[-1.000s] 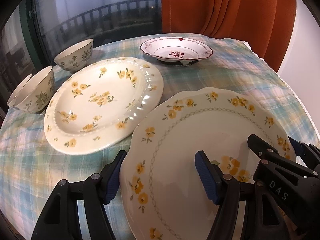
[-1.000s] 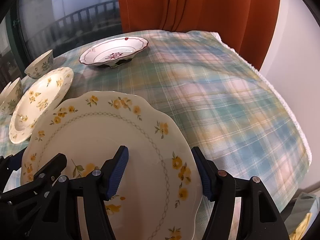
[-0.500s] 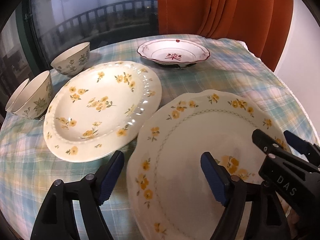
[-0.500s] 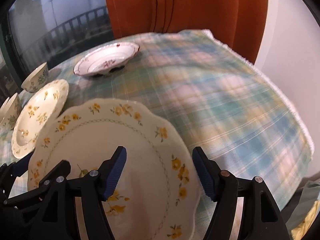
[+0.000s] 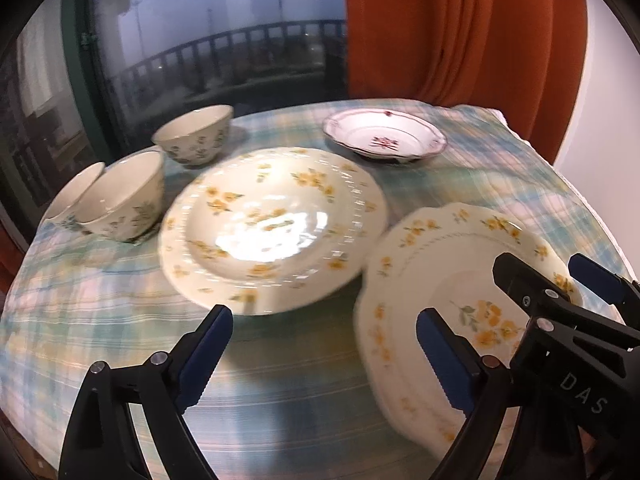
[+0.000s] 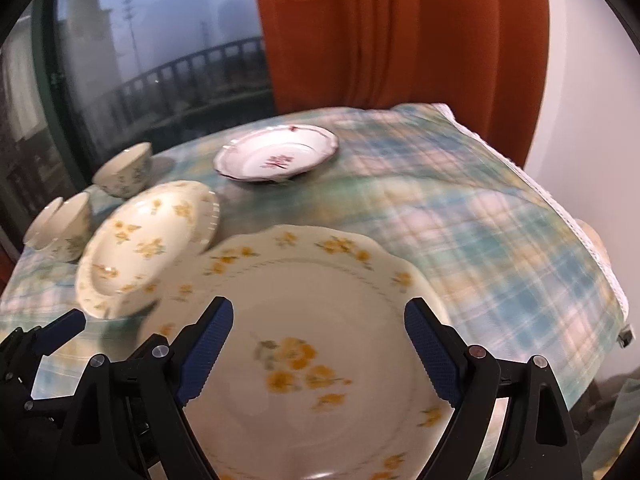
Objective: Organize plates and bowls
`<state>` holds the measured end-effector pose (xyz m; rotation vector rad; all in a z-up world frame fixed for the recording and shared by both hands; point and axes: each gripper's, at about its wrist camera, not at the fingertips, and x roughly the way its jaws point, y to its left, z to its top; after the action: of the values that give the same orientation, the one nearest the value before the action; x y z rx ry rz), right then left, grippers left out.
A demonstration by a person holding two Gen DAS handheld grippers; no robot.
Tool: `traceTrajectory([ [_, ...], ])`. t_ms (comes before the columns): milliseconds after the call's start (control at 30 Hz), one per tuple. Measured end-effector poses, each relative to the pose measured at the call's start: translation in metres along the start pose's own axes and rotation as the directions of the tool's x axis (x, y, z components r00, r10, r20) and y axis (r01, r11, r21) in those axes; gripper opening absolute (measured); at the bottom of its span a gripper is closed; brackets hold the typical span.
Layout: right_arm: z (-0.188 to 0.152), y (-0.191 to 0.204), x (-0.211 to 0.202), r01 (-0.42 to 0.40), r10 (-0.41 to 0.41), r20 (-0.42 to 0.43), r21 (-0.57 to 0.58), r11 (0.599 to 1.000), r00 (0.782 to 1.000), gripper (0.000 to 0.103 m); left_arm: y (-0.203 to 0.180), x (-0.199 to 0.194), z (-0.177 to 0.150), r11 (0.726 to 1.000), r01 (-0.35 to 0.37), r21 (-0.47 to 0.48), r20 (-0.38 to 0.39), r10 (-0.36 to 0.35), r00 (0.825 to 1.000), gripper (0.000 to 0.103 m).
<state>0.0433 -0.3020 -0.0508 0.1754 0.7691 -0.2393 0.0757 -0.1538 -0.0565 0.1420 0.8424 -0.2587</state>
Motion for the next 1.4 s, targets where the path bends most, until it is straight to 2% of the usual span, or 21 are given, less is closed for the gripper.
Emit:
traceTrajectory([
  [267,0.011,0.041,0.008,-0.067,0.066,-0.019,-0.031,0.997,0.998,0.09,0.041,0.002,0.01,0.998,-0.055,-0.043,0.013,0.055,0.998,0.096],
  [367,0.02,0.059,0.014,-0.059,0.058,-0.019,-0.065,0.996,0.998,0.09,0.055,0.008,0.018,0.995,-0.084,-0.054,0.02,0.085,0.996,0.096],
  [467,0.031,0.075,0.023,-0.053,0.053,-0.007,-0.1,0.994,0.999,0.09,0.068,0.017,0.026,0.993,-0.078,-0.086,0.007,0.079,0.997,0.096],
  [667,0.056,0.096,0.053,-0.084,0.08,-0.037,-0.101,0.991,0.996,0.09,0.089,0.044,0.044,0.984,-0.058,-0.171,-0.05,0.05,0.998,0.096],
  [900,0.073,0.109,0.091,-0.1,0.091,-0.09,-0.099,0.99,0.992,0.09,0.101,0.071,0.058,0.979,-0.094,-0.183,-0.078,0.081,0.994,0.096],
  [1100,0.08,0.116,0.118,-0.1,0.087,-0.125,-0.098,0.99,0.988,0.089,0.106,0.087,0.062,0.975,-0.092,-0.201,-0.111,0.071,0.991,0.096],
  [1400,0.079,0.123,0.147,-0.107,0.082,-0.227,-0.1,0.989,0.97,0.073,0.1,0.099,0.063,0.977,-0.105,-0.185,-0.138,0.08,0.987,0.094],
])
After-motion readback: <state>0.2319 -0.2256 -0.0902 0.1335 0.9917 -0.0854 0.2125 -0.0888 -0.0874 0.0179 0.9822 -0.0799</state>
